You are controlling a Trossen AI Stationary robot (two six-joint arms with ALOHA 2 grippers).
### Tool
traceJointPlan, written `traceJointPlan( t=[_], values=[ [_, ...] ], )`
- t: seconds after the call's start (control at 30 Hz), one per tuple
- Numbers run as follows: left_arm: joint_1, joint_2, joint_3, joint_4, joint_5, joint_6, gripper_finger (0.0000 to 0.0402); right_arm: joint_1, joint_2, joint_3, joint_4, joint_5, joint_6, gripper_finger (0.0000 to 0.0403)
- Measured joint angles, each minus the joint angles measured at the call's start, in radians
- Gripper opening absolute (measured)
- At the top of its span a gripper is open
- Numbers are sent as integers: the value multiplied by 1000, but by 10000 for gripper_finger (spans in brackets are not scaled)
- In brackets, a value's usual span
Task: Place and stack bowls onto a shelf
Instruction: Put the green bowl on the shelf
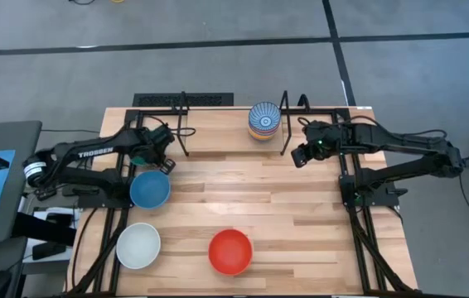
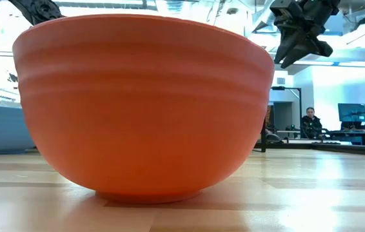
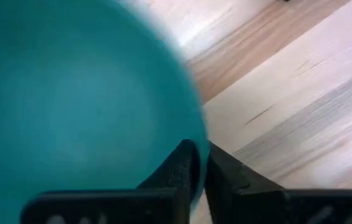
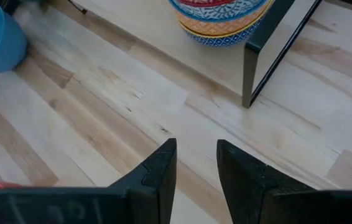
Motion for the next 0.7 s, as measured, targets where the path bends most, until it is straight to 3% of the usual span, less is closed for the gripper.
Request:
traceJointPlan(
  t=[0.13, 0.33, 0.5, 0.7],
  values=[
    [-8, -25, 49, -60, 2, -24, 4, -14, 0, 0, 1, 0, 0, 140],
    [-99, -81, 233, -143, -94, -12, 1, -43, 0, 0, 47, -21, -1, 140],
    [-253, -111, 396, -95, -183, 346, 0, -62, 0, 0, 294, -29, -99, 140],
    [-399, -111, 532, -91, -94, 757, 0, -101, 0, 0, 651, -90, -267, 151]
  ],
)
